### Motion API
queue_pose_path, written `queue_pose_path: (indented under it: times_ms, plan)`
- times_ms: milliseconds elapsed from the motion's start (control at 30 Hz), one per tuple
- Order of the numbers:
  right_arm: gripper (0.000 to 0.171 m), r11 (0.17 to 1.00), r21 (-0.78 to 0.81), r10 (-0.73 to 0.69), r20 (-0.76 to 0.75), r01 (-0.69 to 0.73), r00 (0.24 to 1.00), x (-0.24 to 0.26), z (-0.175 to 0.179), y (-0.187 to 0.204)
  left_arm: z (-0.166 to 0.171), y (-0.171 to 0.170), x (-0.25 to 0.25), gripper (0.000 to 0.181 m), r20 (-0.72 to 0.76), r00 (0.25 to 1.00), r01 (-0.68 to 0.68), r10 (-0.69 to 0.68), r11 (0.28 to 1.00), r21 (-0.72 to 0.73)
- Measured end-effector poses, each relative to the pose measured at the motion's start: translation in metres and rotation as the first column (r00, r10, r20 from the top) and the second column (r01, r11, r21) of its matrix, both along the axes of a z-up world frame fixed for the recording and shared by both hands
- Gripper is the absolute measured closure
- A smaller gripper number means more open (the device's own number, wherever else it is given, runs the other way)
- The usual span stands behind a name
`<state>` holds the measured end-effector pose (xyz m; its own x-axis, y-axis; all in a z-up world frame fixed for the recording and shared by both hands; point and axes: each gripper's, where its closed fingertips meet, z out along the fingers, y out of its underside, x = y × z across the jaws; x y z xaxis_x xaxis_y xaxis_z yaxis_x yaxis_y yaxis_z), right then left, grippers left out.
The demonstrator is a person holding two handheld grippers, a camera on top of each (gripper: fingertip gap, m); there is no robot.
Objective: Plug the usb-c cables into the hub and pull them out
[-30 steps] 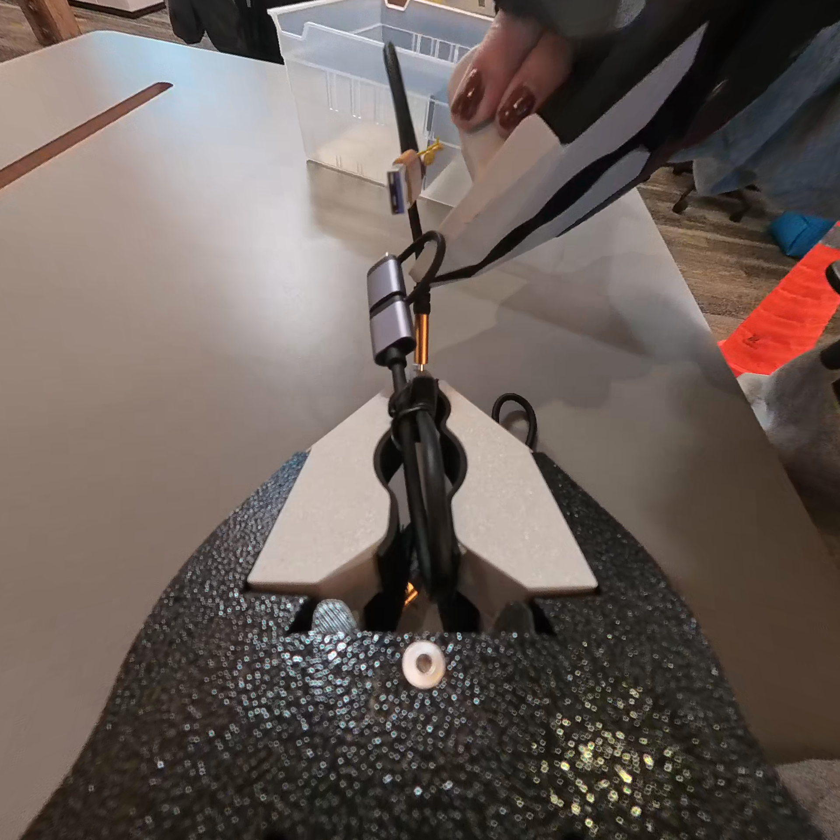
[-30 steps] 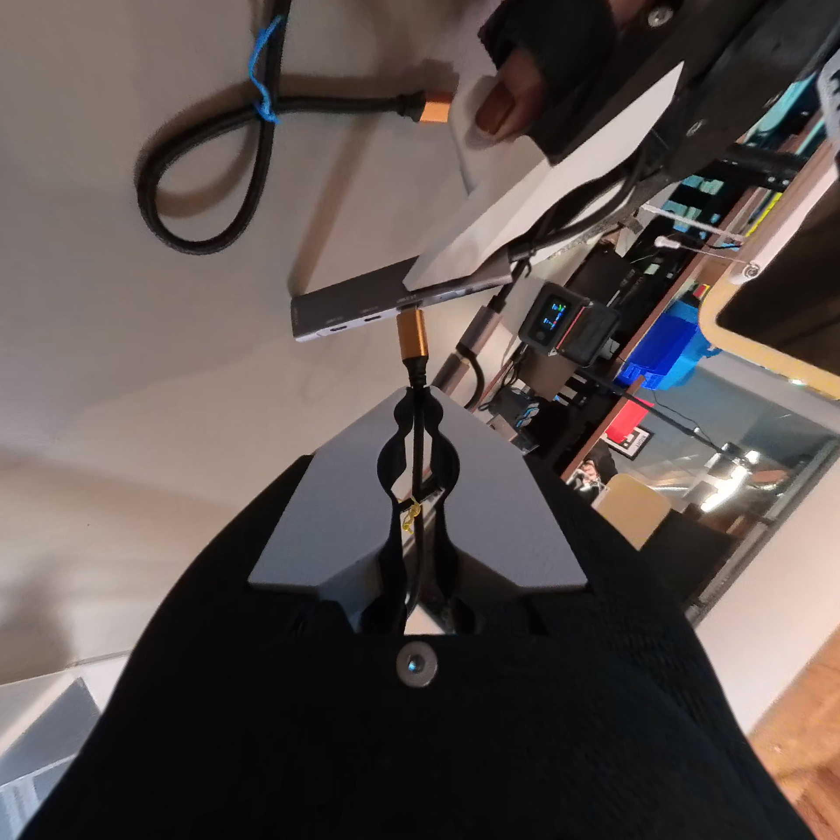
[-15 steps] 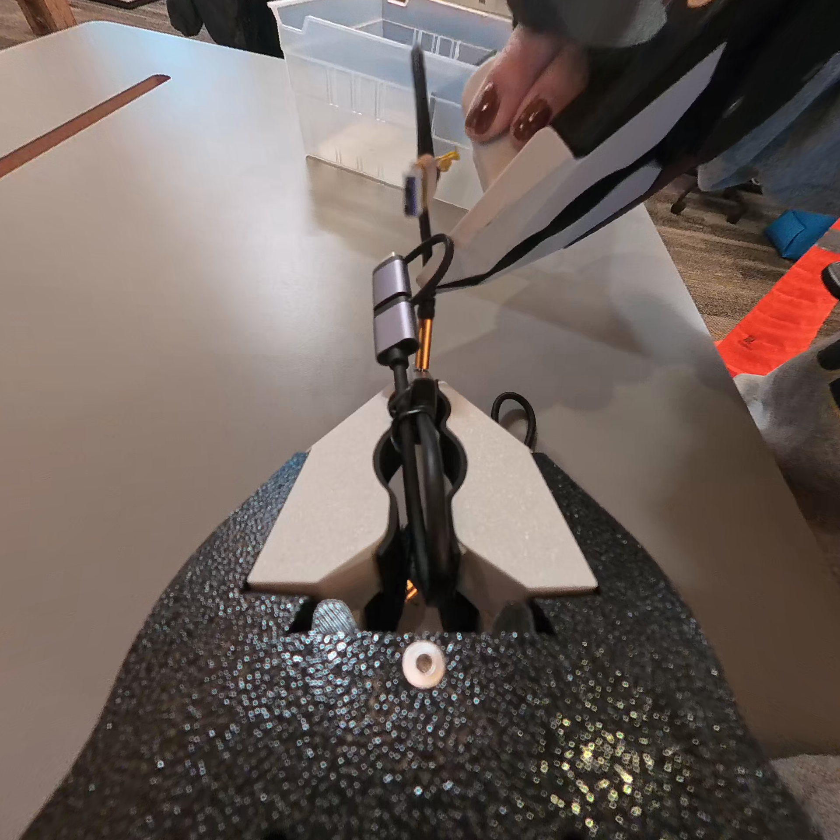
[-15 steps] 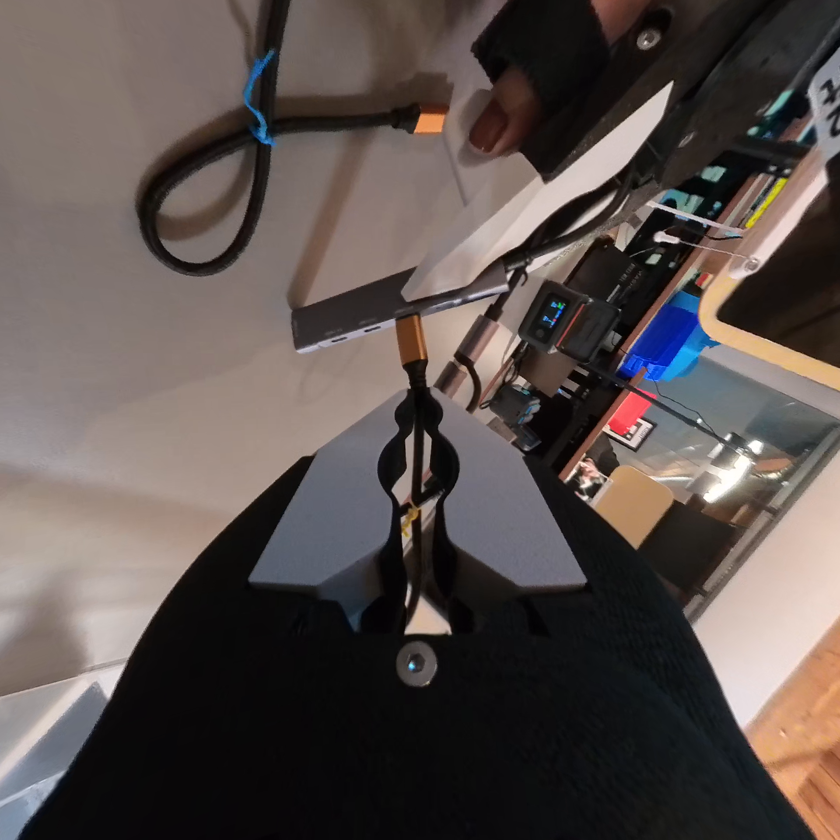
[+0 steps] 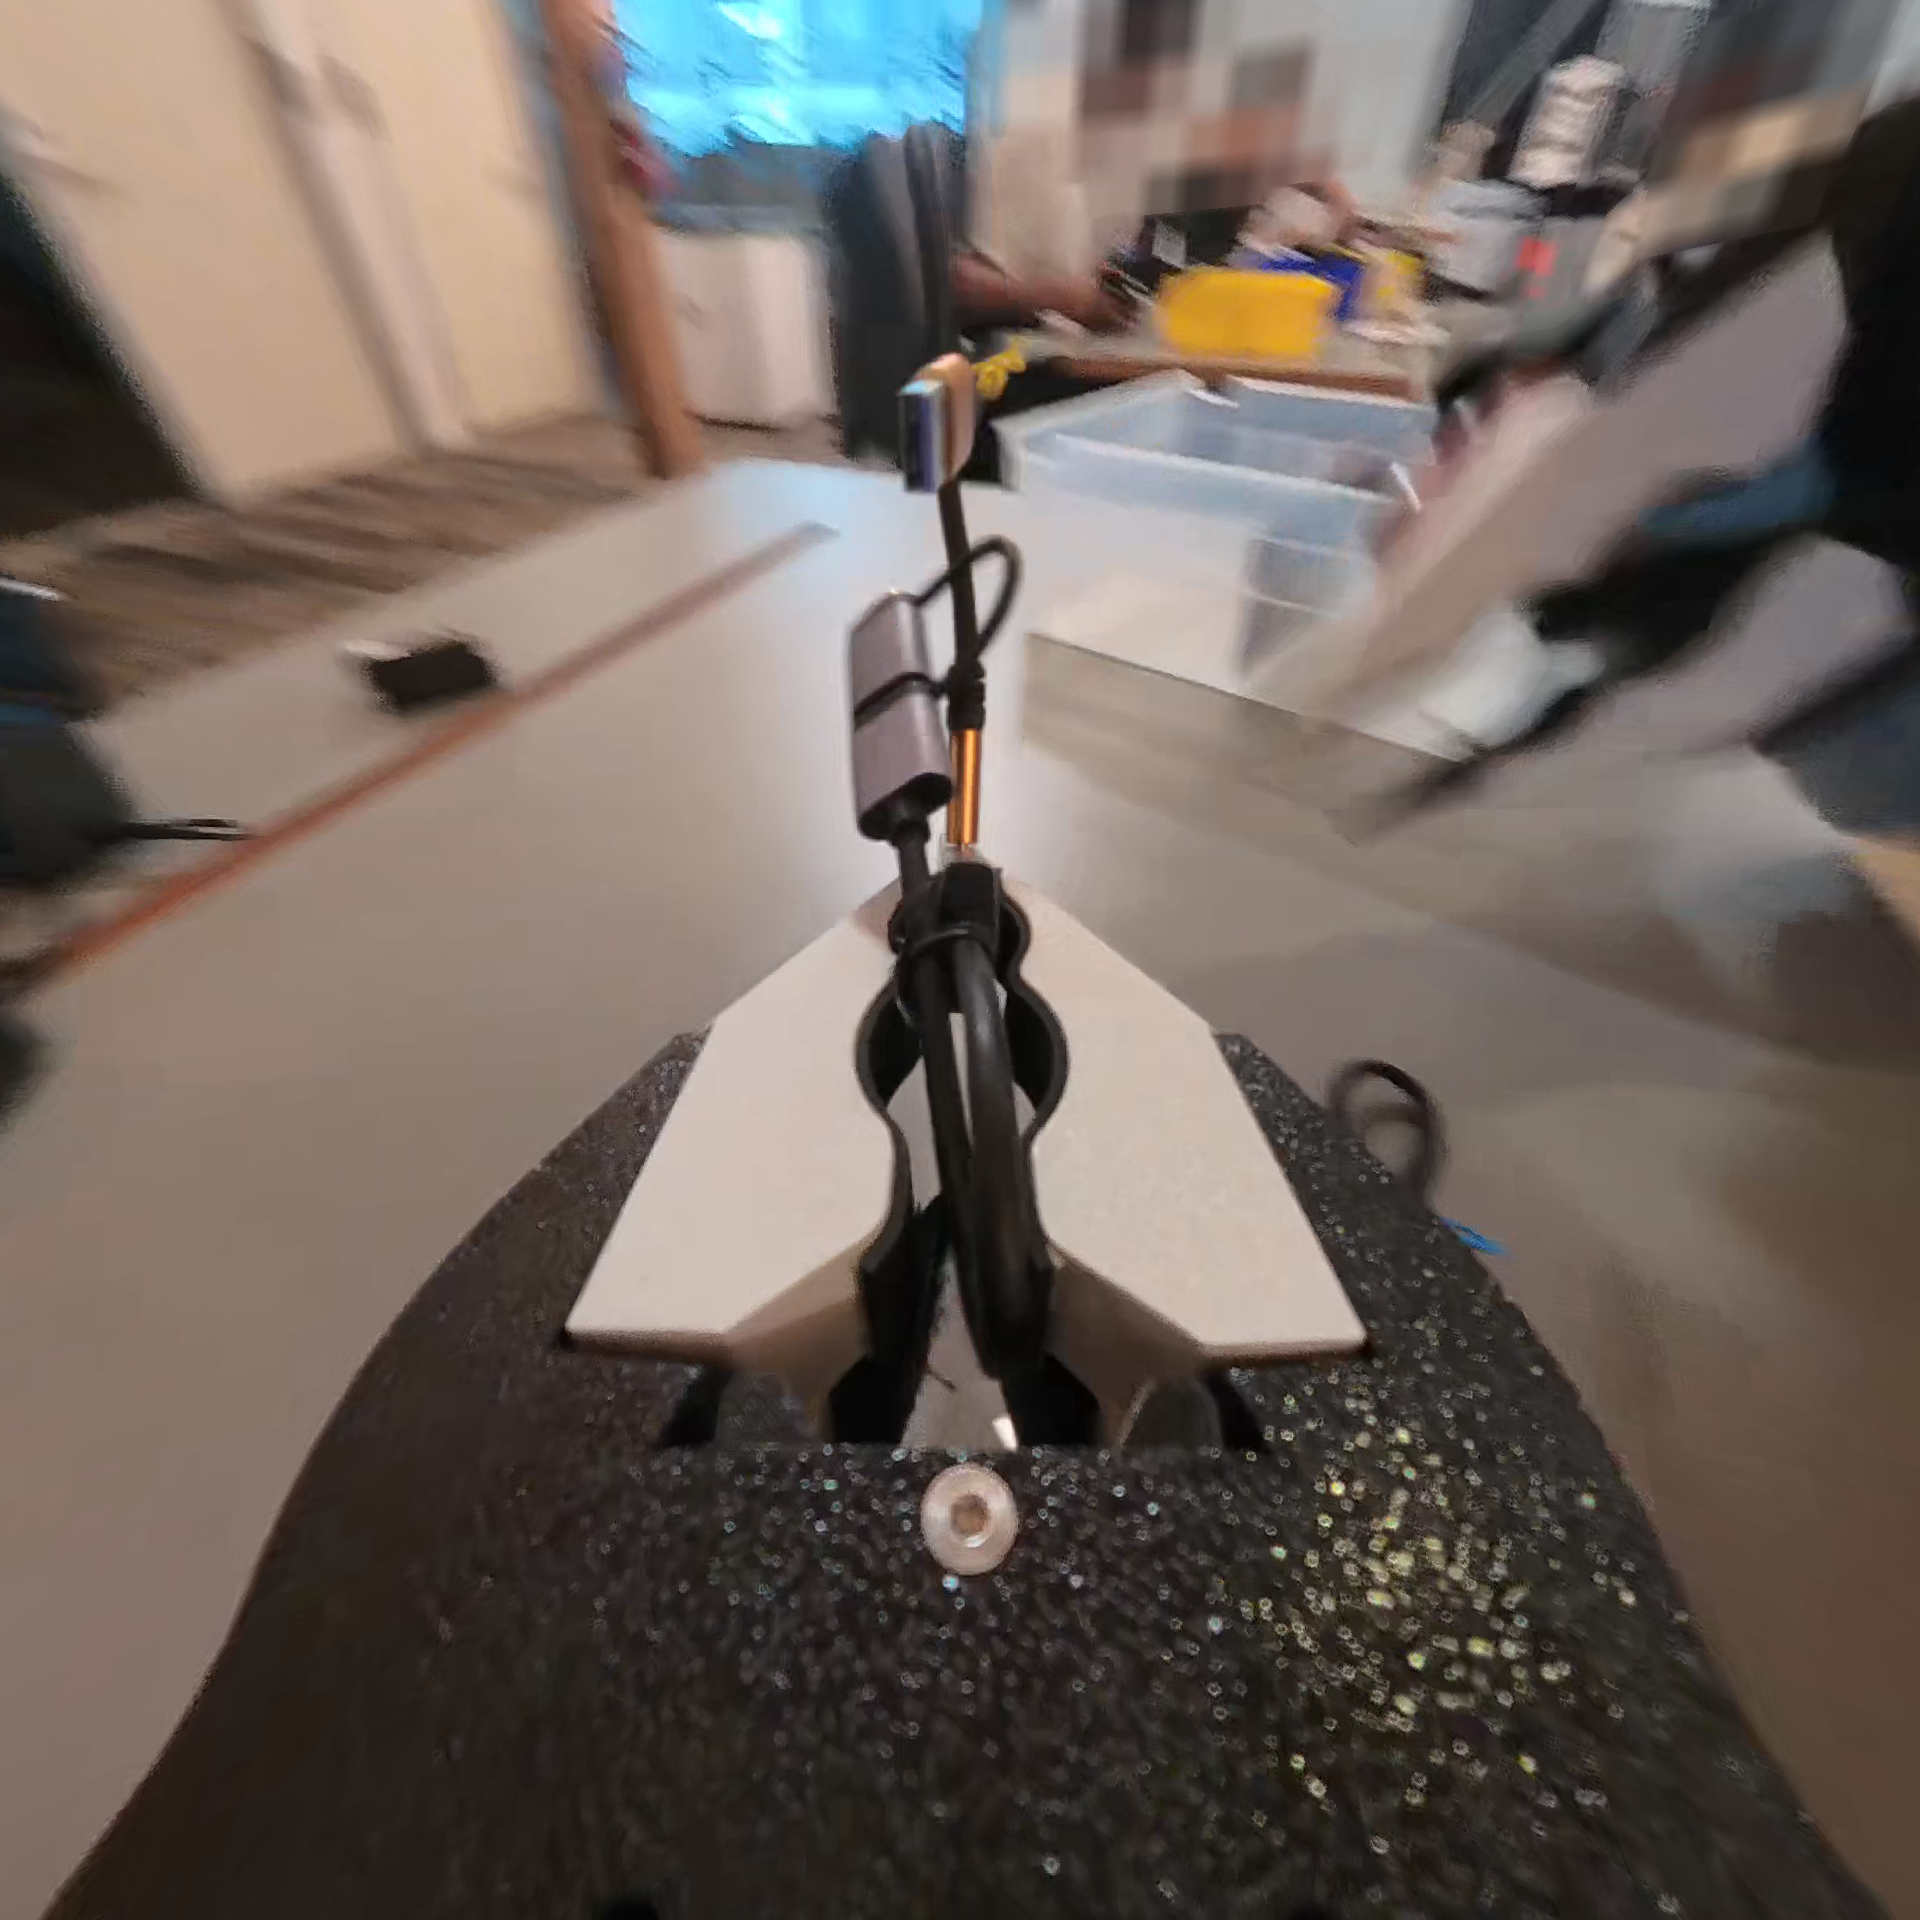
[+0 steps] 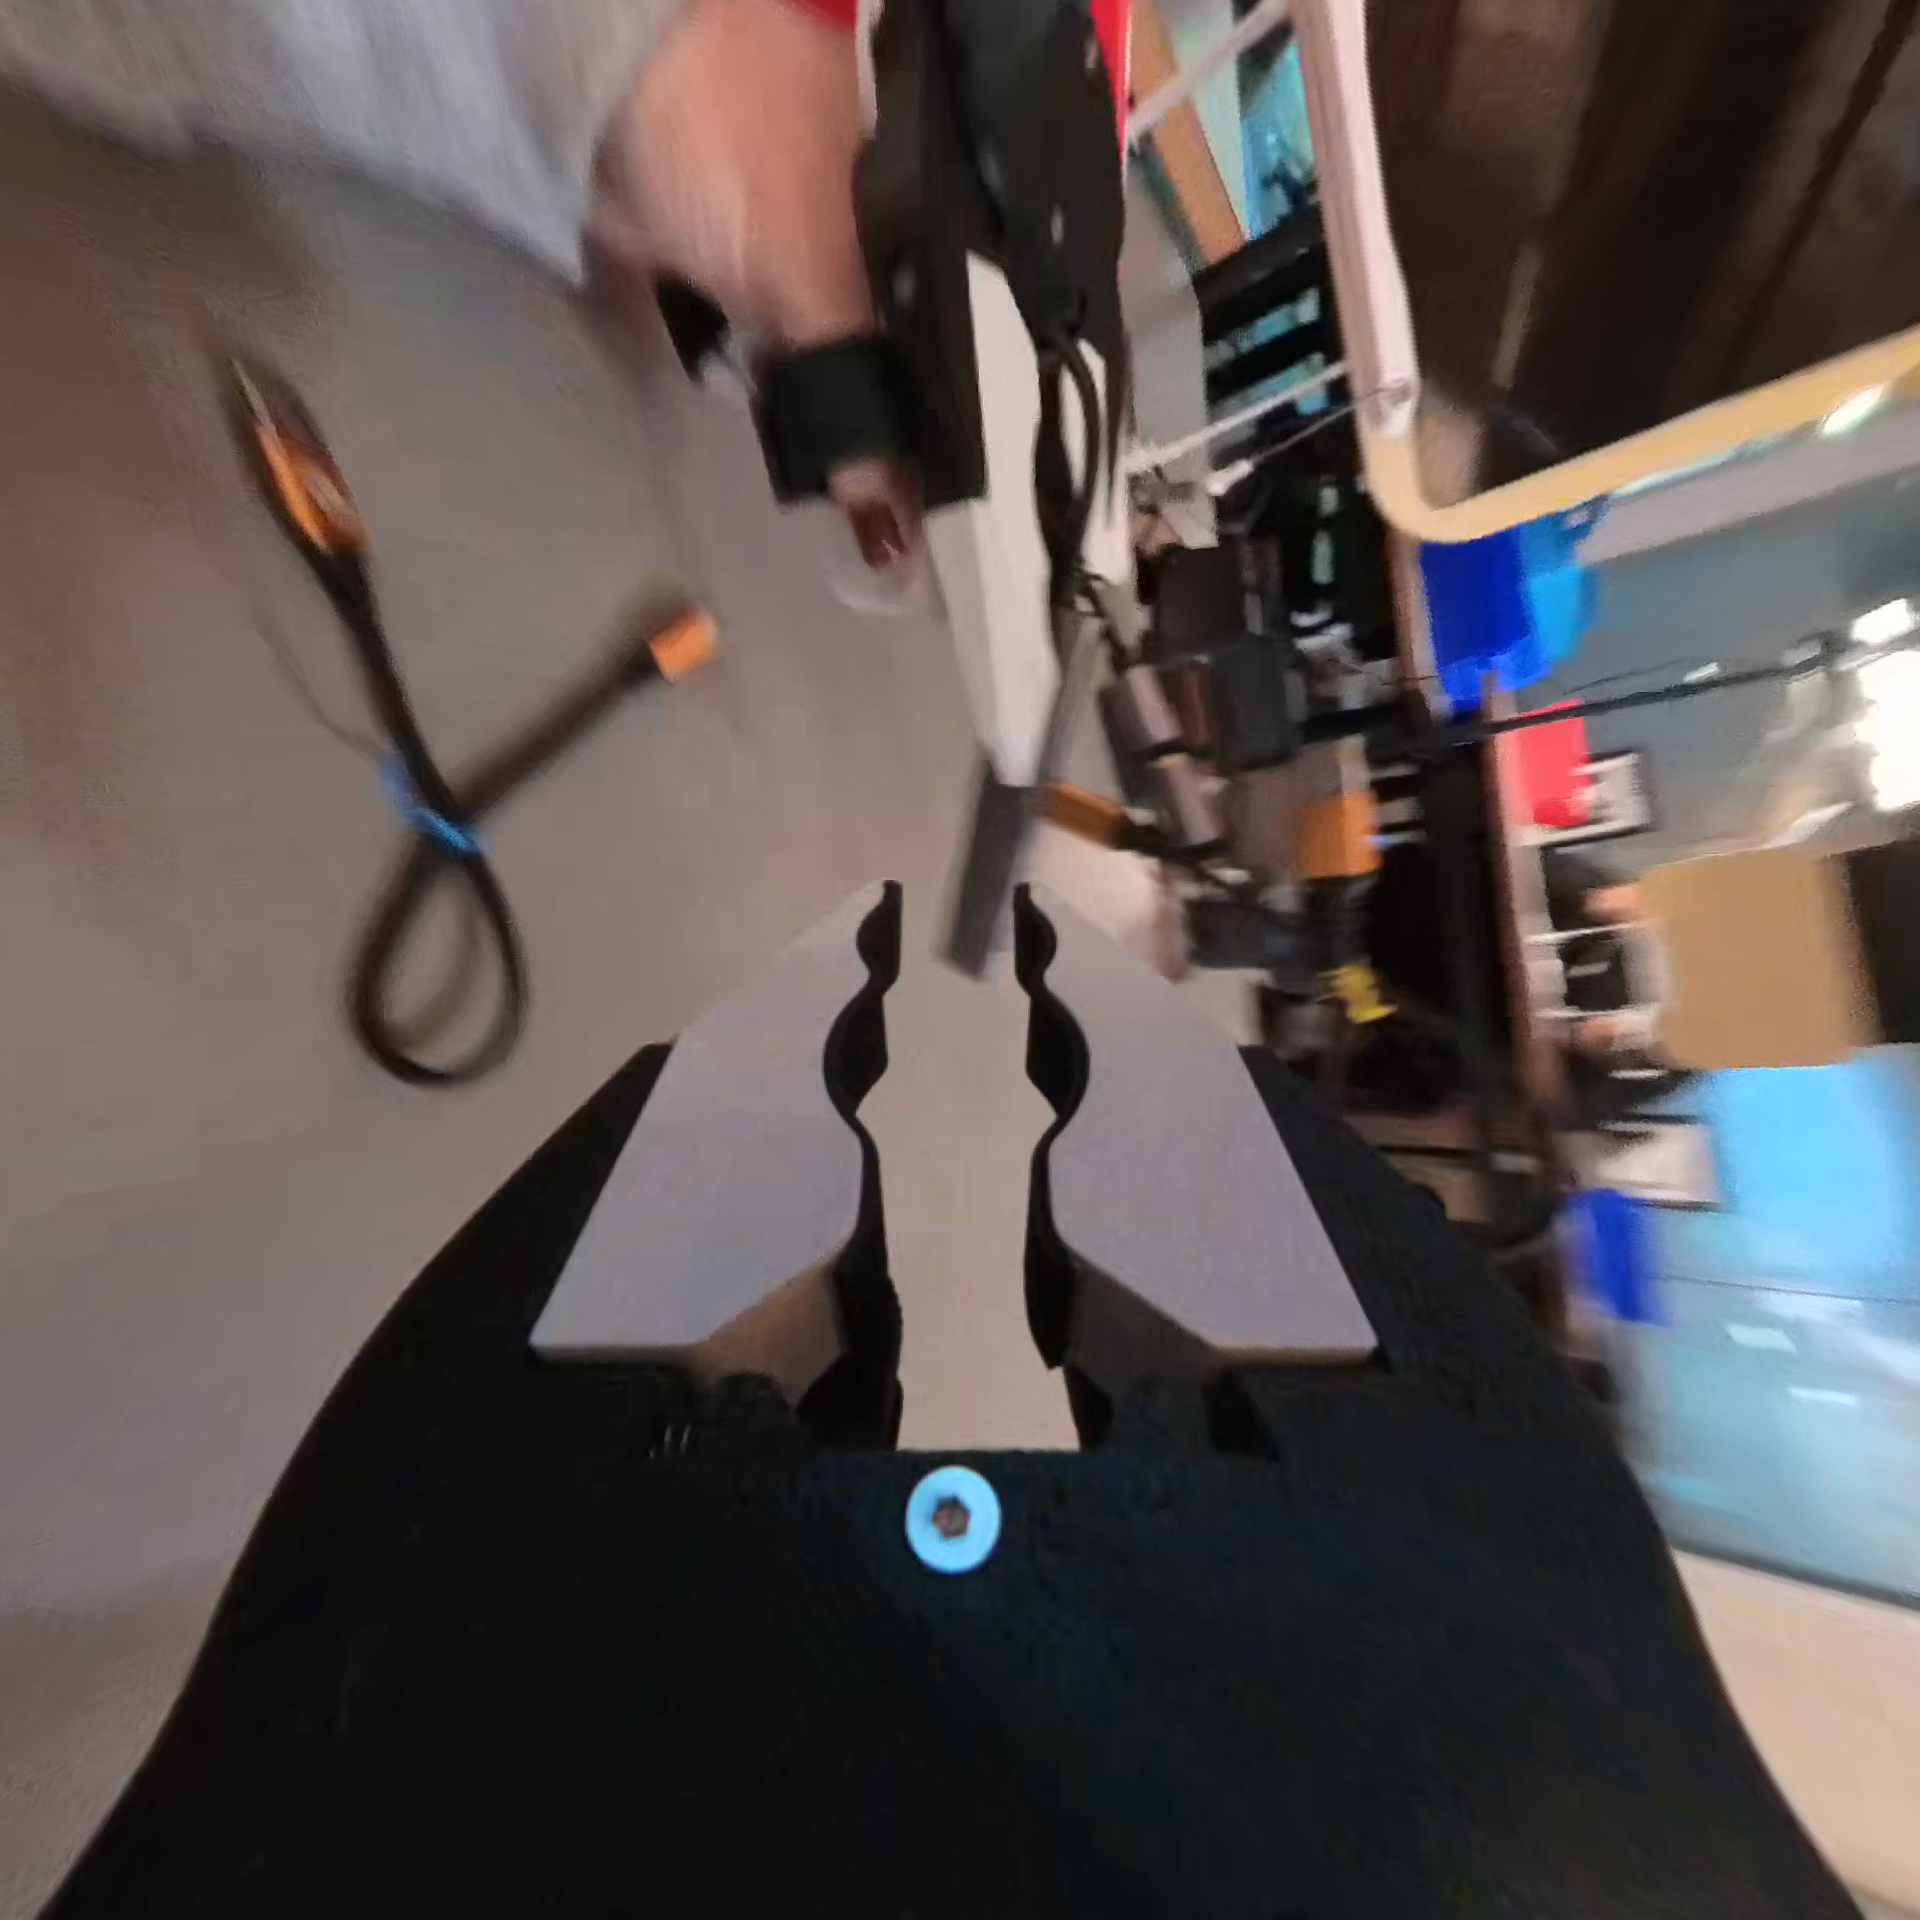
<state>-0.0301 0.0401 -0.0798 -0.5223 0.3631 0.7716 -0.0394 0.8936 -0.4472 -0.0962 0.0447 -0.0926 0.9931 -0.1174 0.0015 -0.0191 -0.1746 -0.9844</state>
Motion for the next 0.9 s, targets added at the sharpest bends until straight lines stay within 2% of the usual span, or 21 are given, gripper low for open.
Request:
queue_pose_path:
  times_ms: [133, 233, 367, 600, 733, 900]
  plan:
    - [0.151, 0.920, -0.375, 0.005, 0.304, 0.115, 0.953, 0.003, -0.039, -0.030, 0.008, -0.003, -0.019, 0.174, -0.053, 0.990, -0.130, 0.133, 0.990, 0.057]
    - [0.150, 0.813, -0.524, 0.049, 0.499, 0.256, 0.865, -0.006, -0.065, -0.050, 0.011, -0.006, -0.024, 0.174, -0.071, 0.983, -0.162, 0.168, 0.983, 0.088]
    - [0.148, 0.779, -0.511, 0.007, 0.588, 0.365, 0.809, -0.025, -0.088, -0.060, 0.012, -0.007, -0.026, 0.175, -0.075, 0.981, -0.171, 0.178, 0.981, 0.092]
    - [0.150, 0.839, -0.333, -0.147, 0.622, 0.429, 0.769, -0.025, -0.106, -0.062, 0.014, -0.009, -0.028, 0.174, -0.076, 0.980, -0.175, 0.182, 0.980, 0.095]
    - [0.169, 0.844, -0.341, -0.131, 0.618, 0.414, 0.775, -0.025, -0.108, -0.066, 0.013, -0.009, -0.026, 0.175, -0.080, 0.982, -0.166, 0.173, 0.982, 0.091]
    - [0.169, 0.882, -0.314, -0.137, 0.542, 0.351, 0.829, -0.019, -0.100, -0.059, 0.011, -0.008, -0.022, 0.174, -0.057, 0.989, -0.132, 0.136, 0.989, 0.069]
